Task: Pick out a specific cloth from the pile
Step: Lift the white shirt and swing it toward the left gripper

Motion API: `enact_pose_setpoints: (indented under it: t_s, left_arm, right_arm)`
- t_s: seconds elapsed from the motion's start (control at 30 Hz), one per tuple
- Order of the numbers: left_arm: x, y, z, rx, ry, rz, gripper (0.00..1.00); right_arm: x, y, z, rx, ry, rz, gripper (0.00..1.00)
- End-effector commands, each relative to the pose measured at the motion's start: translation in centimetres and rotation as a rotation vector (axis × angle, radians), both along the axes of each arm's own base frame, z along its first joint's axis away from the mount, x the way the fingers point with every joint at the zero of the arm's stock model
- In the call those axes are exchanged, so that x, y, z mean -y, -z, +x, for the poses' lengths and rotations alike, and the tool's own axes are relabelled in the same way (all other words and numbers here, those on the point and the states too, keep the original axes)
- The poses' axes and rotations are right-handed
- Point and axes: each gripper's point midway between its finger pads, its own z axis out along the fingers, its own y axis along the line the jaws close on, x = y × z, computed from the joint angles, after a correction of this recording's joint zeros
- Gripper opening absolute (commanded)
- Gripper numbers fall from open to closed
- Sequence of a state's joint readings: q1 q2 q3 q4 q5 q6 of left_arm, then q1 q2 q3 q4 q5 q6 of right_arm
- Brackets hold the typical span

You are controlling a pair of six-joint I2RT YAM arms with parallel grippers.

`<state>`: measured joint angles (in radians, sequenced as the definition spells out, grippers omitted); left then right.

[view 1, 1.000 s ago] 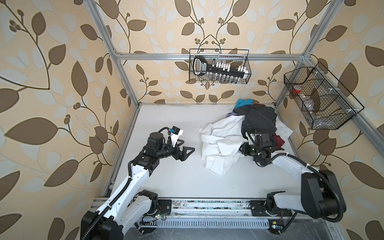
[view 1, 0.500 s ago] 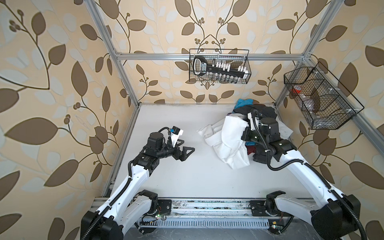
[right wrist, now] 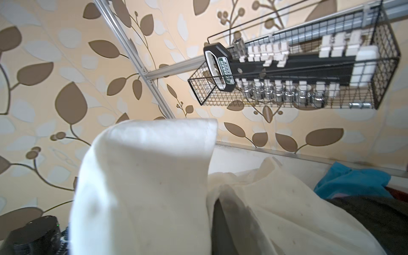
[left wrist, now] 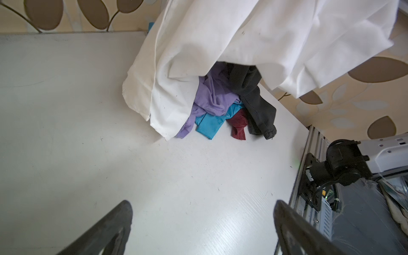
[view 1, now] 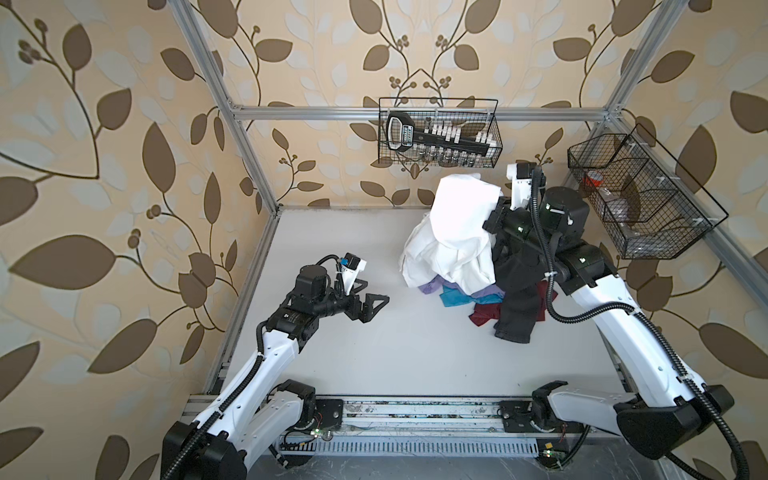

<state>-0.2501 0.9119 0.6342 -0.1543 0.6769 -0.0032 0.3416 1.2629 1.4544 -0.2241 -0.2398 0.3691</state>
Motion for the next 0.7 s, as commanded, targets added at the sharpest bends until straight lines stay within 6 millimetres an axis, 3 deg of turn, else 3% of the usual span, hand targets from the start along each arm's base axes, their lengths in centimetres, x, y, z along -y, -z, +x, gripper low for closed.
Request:
enact_pose_setpoints:
  t_s: [0.0,0.37,0.67]
  left_arm:
    - [0.0,-0.5,0.0,0.047,0.002,0.011,0.99]
    - [-0.4,-0.5,0.3,0.061,-0.022,0.025,0.99]
    - [-0.7,-0.7,0.4,0.080,-0.049,0.030,0.99]
  right_arm:
    - [-1.4,-9.9,-2.4,0.296,-0.096,0.061,0.00]
    - [0.8,-22.2,-5.5,0.696,0.002,0.041,0.00]
    - [0.4,-28.4,-9.1,0.906,-0.086,0.117,0.00]
